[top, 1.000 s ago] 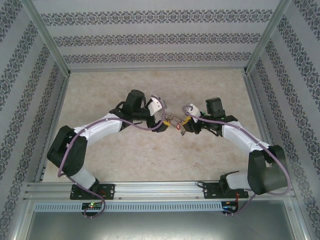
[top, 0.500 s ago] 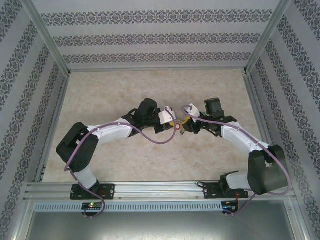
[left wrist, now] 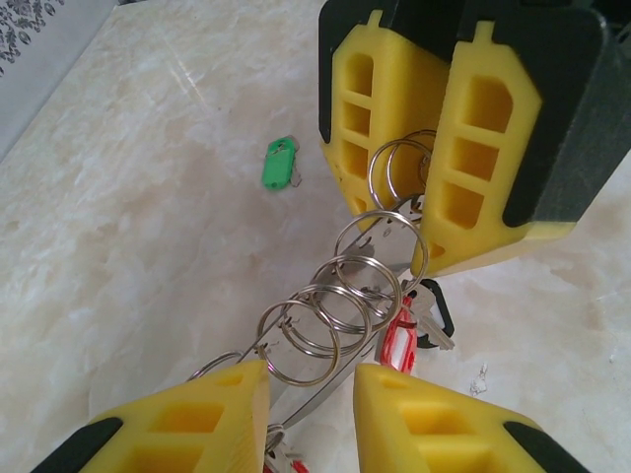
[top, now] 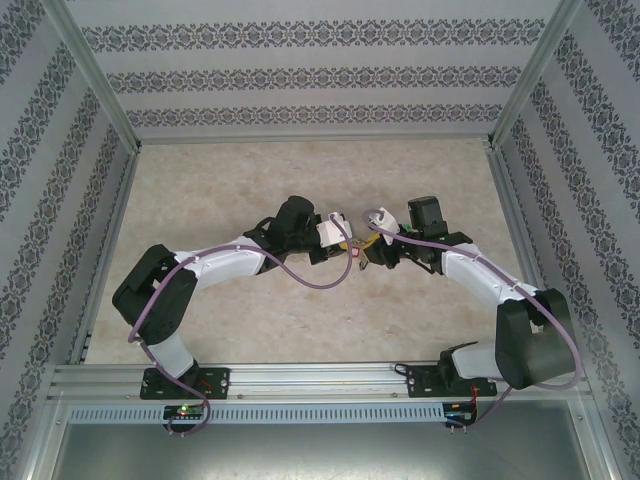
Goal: Put the keys on the keyring
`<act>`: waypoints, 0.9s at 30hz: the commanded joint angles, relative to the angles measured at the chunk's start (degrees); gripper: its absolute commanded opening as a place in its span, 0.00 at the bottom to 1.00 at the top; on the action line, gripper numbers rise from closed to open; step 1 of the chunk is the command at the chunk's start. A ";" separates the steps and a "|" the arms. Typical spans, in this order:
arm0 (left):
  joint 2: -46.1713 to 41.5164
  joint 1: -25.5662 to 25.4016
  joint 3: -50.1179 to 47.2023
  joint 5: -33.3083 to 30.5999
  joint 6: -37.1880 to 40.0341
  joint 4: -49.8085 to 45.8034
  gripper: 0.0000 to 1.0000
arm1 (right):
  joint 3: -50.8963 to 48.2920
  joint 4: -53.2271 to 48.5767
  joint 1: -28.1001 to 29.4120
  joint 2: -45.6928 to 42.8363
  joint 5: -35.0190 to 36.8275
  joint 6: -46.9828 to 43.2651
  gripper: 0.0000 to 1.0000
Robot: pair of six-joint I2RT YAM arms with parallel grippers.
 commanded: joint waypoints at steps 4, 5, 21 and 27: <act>1.14 -0.24 1.14 0.28 1.83 1.91 0.29 | -0.53 1.54 0.78 0.65 0.07 1.69 0.00; 1.23 -0.26 1.19 0.15 1.89 2.02 0.29 | -0.61 1.55 0.80 0.66 0.06 1.77 0.00; 2.67 -1.41 2.23 -7.02 1.65 4.60 0.32 | -1.14 1.44 1.05 0.15 0.07 1.91 0.00; 1.33 -1.41 2.10 -7.24 2.09 4.03 0.34 | -1.59 1.38 1.04 -0.04 0.24 2.20 0.00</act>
